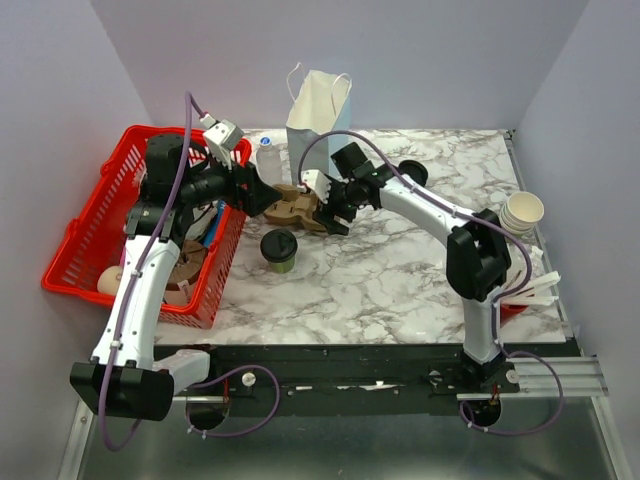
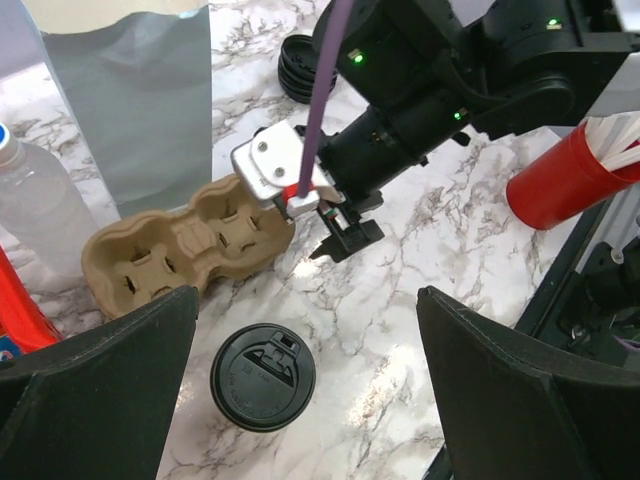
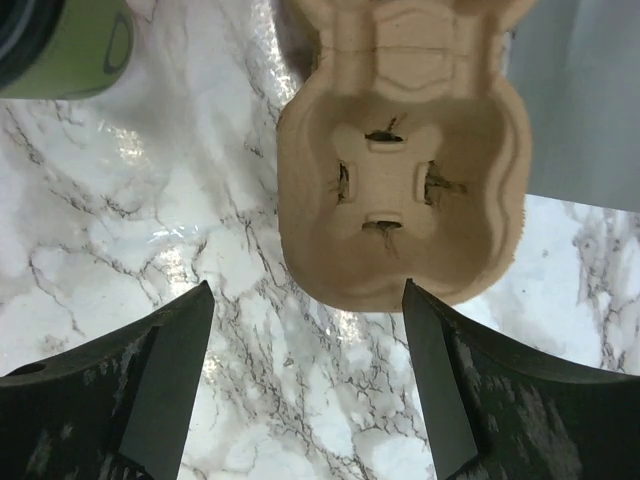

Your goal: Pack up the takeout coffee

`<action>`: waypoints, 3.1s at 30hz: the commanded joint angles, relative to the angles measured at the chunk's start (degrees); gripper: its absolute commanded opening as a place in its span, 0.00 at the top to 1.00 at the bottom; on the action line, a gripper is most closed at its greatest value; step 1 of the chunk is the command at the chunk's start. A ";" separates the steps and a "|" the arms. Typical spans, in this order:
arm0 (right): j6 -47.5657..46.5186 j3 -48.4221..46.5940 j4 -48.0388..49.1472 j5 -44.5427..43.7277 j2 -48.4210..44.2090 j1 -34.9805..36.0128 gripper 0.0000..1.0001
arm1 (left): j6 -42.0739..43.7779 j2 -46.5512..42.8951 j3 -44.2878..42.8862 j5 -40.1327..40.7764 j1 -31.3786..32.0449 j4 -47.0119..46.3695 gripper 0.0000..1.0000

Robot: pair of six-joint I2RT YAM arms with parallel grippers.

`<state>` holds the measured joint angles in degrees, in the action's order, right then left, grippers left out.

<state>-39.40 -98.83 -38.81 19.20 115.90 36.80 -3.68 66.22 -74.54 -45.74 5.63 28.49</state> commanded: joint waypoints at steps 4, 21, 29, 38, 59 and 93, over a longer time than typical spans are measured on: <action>-4.01 -3.48 -0.30 -3.47 5.92 1.00 0.17 | -2.29 -2.14 1.77 -2.34 0.00 -0.54 0.02; -6.31 -0.41 4.88 -8.65 6.28 1.00 0.51 | -2.47 -3.64 1.95 -1.99 -1.23 -0.01 0.02; -4.82 13.36 3.04 -11.55 -2.86 1.00 0.60 | -1.68 -4.43 2.38 -1.99 -1.50 -0.80 0.02; -5.24 29.72 -1.18 -9.98 -19.82 1.17 0.65 | -1.59 -5.31 3.61 -3.66 -1.50 -3.61 0.02; -10.96 43.28 -11.55 0.48 -32.05 21.20 0.74 | 2.01 -19.10 2.12 -0.15 -1.67 5.78 0.02; -14.04 16.02 -10.23 -2.86 -14.27 36.86 0.36 | -1.68 -29.21 5.55 0.38 -5.19 5.00 0.02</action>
<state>-55.24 -83.20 -45.47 16.14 105.47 73.32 -3.09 37.58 -69.12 -45.12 0.82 33.91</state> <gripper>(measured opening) 0.583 0.985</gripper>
